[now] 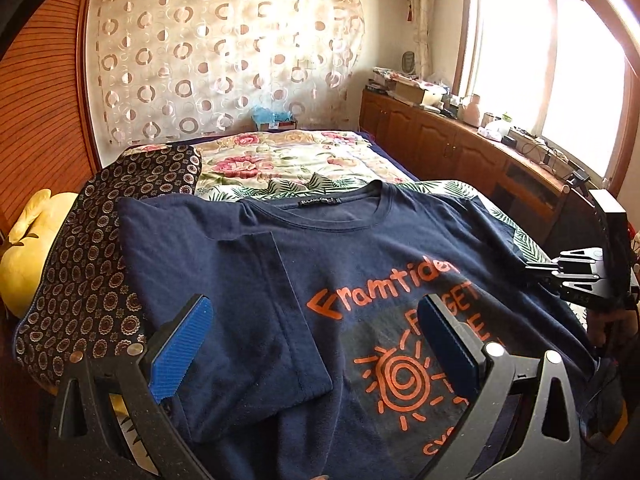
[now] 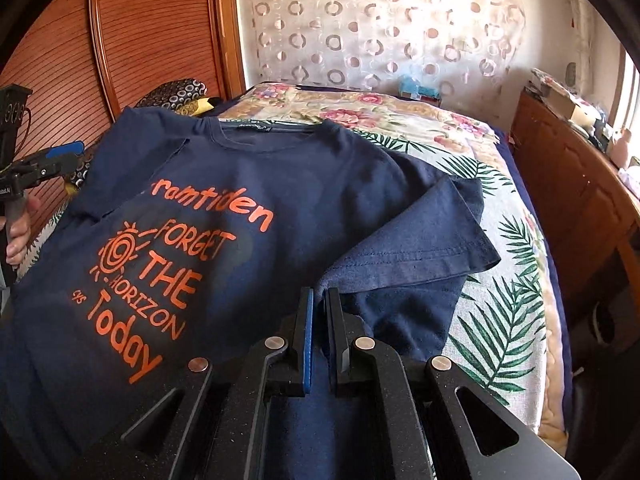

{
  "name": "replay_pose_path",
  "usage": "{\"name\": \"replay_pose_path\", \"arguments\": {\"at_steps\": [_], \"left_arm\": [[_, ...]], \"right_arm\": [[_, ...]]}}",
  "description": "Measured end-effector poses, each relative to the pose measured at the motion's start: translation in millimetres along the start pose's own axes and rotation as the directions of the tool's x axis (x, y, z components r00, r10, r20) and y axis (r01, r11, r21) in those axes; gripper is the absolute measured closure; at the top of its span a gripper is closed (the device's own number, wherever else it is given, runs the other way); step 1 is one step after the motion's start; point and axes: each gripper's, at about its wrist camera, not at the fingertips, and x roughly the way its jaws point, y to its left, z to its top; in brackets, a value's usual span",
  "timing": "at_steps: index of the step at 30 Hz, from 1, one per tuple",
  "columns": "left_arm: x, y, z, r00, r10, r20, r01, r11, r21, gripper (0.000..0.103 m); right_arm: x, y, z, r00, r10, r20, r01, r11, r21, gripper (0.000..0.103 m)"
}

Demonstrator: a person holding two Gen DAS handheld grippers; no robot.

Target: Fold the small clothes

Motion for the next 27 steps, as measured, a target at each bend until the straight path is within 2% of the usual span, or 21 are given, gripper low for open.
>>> {"name": "replay_pose_path", "arguments": {"at_steps": [1,3,5,15,20,27], "left_arm": [[-1,0,0,1.000,0.000,0.001,0.000,1.000,0.000,0.000],[-2,-1,0,1.000,0.000,0.004,0.000,1.000,0.001,0.000],[-3,-2,0,1.000,0.004,0.007,-0.004,1.000,0.005,0.000],[-8,-10,-1,1.000,0.003,0.019,-0.003,1.000,0.018,0.000],[-5,-13,-4,1.000,-0.003,0.014,0.003,1.000,0.016,0.000],[2,-15,-9,1.000,-0.010,-0.004,0.010,1.000,0.012,0.000]], "right_arm": [[-2,0,2,1.000,-0.005,0.003,0.005,1.000,0.001,0.094],[-8,0,4,1.000,-0.006,0.010,0.006,1.000,0.008,0.073],[-16,3,5,1.000,-0.001,0.021,0.001,1.000,0.011,0.062],[-30,-21,5,0.996,-0.076,0.055,0.073,0.995,0.063,0.062],[-20,-46,4,0.991,-0.131,0.027,0.127,0.986,0.111,0.062],[4,-74,11,0.993,-0.120,-0.013,0.120,0.974,0.191,0.062]]}}
